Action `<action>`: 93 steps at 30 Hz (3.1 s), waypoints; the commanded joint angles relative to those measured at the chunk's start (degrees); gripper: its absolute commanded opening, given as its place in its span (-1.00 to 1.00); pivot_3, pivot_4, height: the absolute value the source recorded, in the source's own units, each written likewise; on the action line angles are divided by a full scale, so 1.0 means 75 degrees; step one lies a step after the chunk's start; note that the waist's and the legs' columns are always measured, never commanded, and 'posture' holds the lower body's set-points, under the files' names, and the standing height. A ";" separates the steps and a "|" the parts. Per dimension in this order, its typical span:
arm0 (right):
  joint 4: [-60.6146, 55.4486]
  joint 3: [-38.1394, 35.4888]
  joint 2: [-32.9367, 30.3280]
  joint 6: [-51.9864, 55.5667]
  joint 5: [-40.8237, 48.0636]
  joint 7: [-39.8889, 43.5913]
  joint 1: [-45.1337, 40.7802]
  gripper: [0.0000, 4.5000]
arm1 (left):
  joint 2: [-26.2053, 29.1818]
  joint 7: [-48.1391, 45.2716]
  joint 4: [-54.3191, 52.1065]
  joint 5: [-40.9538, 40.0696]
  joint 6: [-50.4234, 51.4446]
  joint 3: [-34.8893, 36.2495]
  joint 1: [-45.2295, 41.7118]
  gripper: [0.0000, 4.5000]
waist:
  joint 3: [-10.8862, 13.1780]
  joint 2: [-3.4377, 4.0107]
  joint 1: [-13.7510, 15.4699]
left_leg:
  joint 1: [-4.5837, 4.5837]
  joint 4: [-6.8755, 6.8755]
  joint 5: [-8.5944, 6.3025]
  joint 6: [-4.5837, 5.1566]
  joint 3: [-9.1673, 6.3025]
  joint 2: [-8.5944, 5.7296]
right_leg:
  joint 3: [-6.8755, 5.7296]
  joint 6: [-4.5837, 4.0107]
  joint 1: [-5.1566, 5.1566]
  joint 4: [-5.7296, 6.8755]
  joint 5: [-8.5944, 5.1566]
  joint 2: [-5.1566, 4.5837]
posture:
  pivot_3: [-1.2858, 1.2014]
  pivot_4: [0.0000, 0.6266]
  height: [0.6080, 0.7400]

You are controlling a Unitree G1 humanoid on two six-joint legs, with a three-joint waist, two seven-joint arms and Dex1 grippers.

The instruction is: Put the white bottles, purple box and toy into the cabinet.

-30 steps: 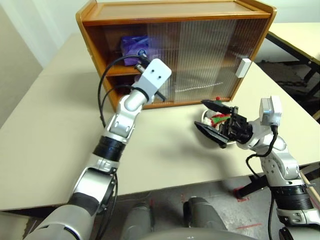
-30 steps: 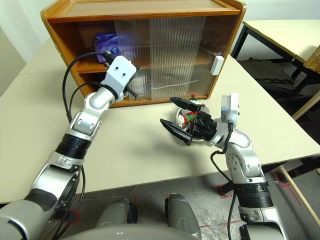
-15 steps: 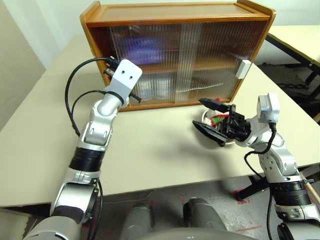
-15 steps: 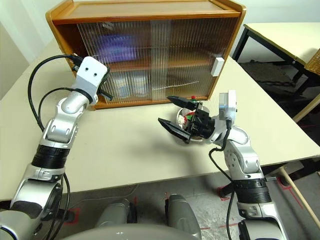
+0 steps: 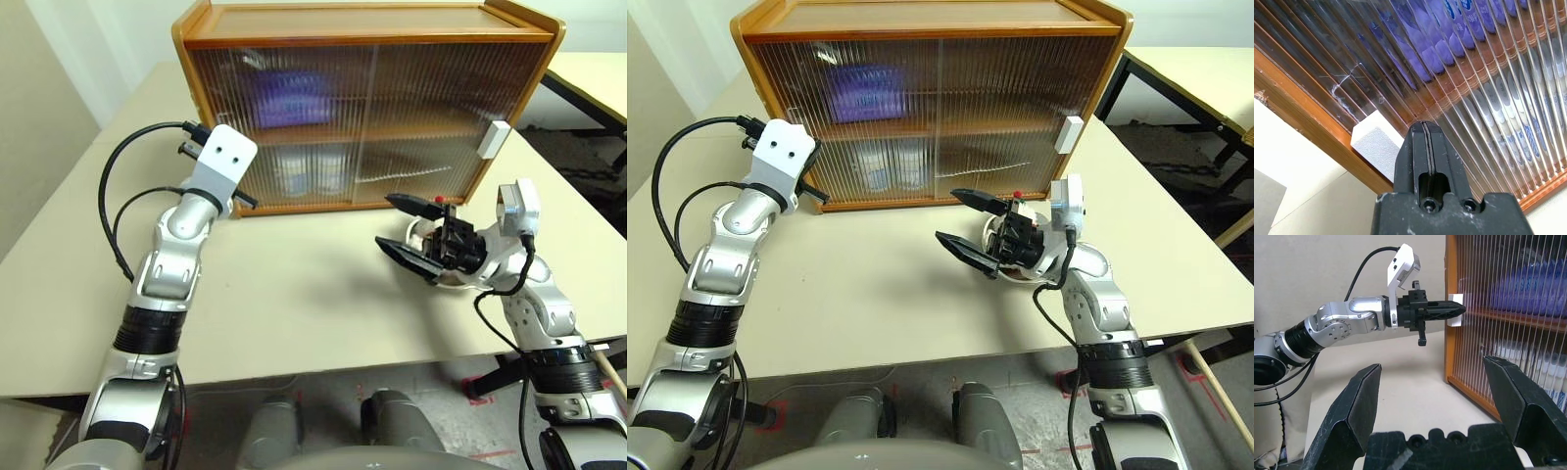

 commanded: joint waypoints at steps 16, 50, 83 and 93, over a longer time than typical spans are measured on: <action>0.0356 -0.1487 -0.1381 0.0685 0.0613 -0.0036 -0.0324 1.00 | -0.0883 -0.2987 -0.1092 -0.4177 -0.0492 0.0666 0.1268 0.77 | -0.0001 0.0000 0.0230 | -0.0042 -0.0004 -0.0002 -0.0002 0.0010 0.0002 | -0.0008 -0.0016 -0.0015 -0.0044 -0.0007 -0.0011 | 0.11 -1.00 1.00; 0.4984 -0.2233 -0.2203 -0.0772 -0.2101 -0.3919 -0.2638 -0.99 | 0.0658 -0.5993 -0.0939 -0.6108 -0.1200 0.1593 0.2547 1.00 | 0.0008 0.0016 0.0079 | -0.0036 -0.0013 0.0022 0.0040 0.0009 0.0004 | -0.0001 -0.0017 -0.0002 -0.0052 -0.0034 -0.0006 | 0.15 -1.00 1.00; 0.4617 -0.1211 -0.0709 0.0321 -0.2459 -0.3707 -0.3623 -0.99 | 0.0640 -0.5622 -0.1232 -0.6210 -0.0825 0.1512 0.2508 1.00 | 0.0011 0.0022 0.0070 | -0.0038 -0.0019 0.0021 0.0039 0.0013 0.0013 | -0.0004 -0.0030 -0.0016 -0.0048 -0.0022 -0.0003 | 0.17 -1.00 1.00; 0.4285 -0.0784 0.0147 0.0453 -0.2503 -0.3592 -0.4033 -0.99 | 0.0677 -0.5578 -0.1173 -0.6094 -0.0875 0.1477 0.2566 1.00 | 0.0014 0.0030 -0.0025 | -0.0074 -0.0019 0.0021 0.0038 0.0015 0.0040 | 0.0004 -0.0075 -0.0076 -0.0024 0.0007 0.0020 | 0.17 -1.00 1.00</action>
